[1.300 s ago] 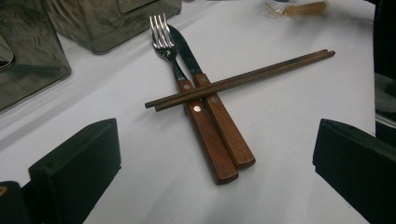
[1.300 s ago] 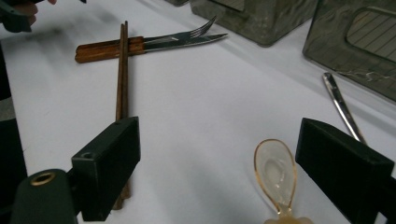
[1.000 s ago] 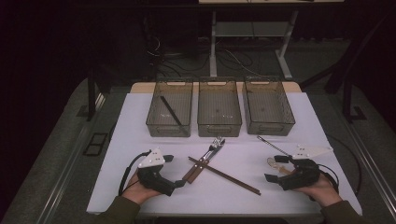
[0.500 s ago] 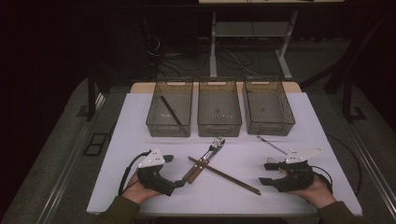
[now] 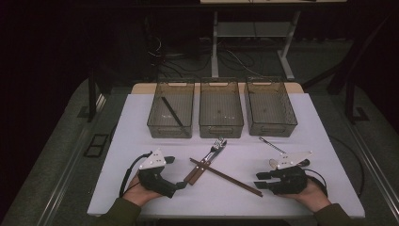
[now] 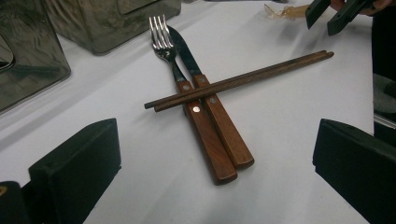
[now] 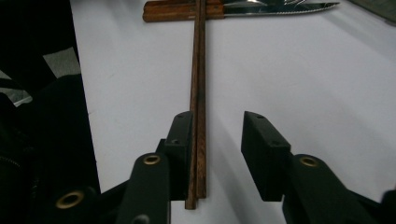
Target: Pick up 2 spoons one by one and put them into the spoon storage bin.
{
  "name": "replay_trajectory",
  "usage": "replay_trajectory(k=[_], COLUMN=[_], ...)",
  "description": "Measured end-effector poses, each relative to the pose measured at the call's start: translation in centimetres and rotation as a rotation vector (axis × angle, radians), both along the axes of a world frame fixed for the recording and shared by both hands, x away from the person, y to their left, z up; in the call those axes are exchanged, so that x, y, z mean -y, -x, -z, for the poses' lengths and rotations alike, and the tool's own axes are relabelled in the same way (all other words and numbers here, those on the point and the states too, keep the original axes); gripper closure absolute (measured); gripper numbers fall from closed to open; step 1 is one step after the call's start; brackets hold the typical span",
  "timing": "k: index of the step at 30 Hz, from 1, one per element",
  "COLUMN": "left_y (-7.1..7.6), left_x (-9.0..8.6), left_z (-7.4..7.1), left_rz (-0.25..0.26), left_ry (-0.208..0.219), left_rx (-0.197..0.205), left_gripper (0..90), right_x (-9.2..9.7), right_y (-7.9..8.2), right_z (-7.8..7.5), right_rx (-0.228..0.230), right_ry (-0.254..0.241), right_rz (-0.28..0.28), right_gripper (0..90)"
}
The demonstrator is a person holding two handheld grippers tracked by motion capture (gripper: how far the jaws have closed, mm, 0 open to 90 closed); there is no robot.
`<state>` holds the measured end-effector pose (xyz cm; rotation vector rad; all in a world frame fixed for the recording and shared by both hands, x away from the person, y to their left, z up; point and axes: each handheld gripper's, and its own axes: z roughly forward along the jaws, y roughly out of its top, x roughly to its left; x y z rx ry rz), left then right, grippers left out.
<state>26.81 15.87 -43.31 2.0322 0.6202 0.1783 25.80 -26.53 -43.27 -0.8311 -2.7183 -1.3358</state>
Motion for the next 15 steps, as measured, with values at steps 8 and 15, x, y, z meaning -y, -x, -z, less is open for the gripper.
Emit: replay_trajectory(k=[8, 15], left_y=[0.0, -0.1], left_x=[0.1, 0.1], left_z=[0.0, 0.1], left_rz=[-0.001, 0.004], left_ry=[0.004, 0.001], left_rx=[-0.002, -0.003], left_gripper=[0.0, 0.0], right_x=[-0.9, -1.3], right_y=[-0.1, -0.2], right_z=[0.5, 0.8], right_rx=[-0.009, -0.016], right_ry=[0.032, 0.053], right_rz=[-0.031, -0.039], right_gripper=[75.1, 77.7])
